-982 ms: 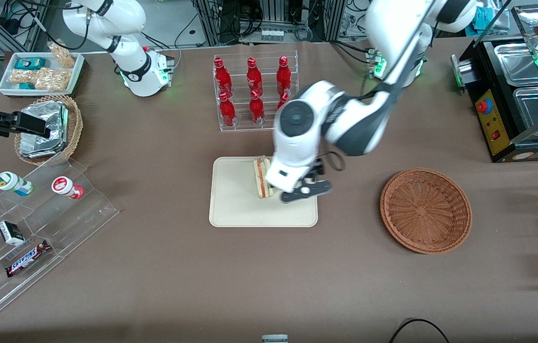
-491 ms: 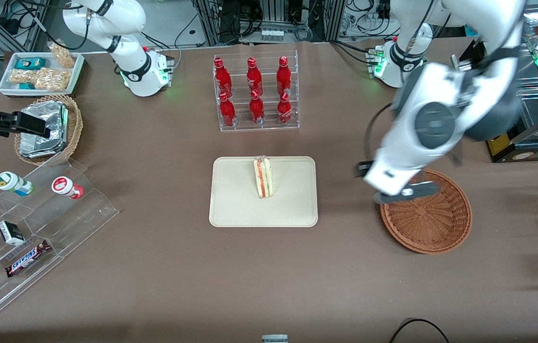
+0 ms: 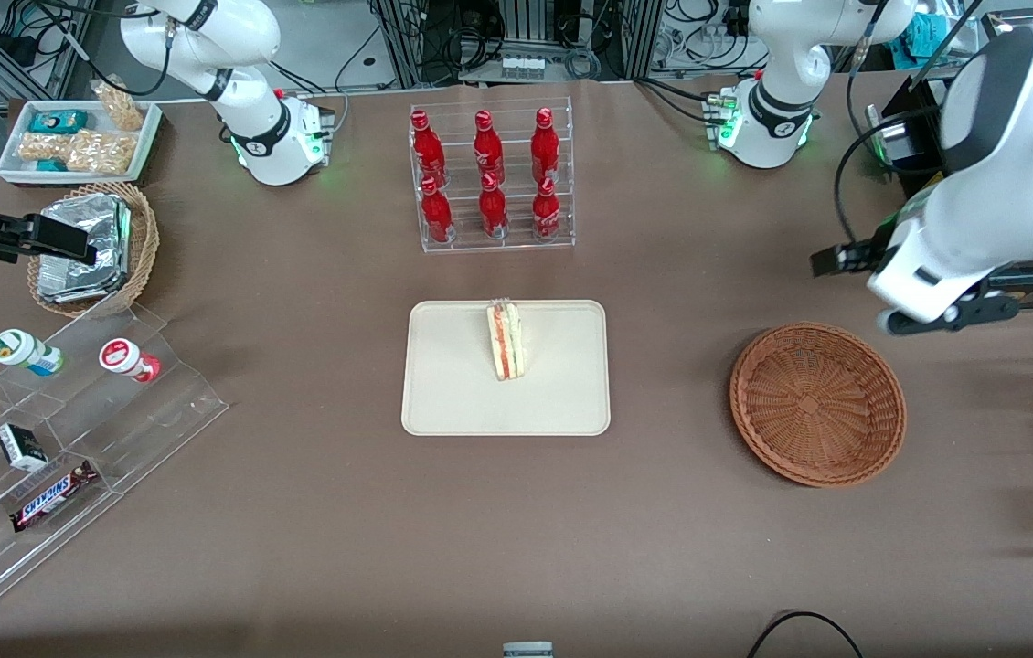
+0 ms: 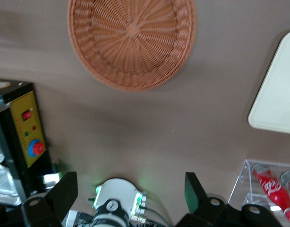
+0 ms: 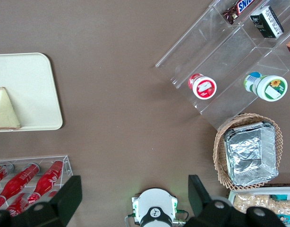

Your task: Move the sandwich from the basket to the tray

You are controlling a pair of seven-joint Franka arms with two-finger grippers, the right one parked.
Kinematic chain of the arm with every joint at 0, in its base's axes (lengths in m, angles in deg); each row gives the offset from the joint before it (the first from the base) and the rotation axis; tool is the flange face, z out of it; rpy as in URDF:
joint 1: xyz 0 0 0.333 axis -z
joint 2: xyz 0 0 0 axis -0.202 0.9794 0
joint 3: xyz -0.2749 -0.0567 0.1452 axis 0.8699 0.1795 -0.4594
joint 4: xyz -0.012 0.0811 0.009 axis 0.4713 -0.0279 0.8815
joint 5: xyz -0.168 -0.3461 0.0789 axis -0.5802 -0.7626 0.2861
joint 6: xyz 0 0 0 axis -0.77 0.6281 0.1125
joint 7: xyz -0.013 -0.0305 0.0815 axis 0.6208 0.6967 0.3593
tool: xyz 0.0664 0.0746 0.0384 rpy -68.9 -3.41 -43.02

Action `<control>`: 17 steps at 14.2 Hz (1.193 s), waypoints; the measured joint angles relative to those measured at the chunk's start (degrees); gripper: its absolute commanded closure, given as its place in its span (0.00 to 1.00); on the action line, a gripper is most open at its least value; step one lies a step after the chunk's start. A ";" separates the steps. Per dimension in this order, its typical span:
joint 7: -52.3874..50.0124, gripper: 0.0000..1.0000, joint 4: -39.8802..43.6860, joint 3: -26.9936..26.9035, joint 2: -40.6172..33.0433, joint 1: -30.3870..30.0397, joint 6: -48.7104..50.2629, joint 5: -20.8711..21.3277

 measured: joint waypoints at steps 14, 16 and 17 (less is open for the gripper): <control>6.86 0.00 0.91 4.98 -3.19 -6.96 3.67 -0.05; 6.88 0.00 0.94 4.97 -3.99 -7.61 3.32 -0.05; 6.93 0.00 0.95 4.97 -4.45 -7.74 2.75 -0.04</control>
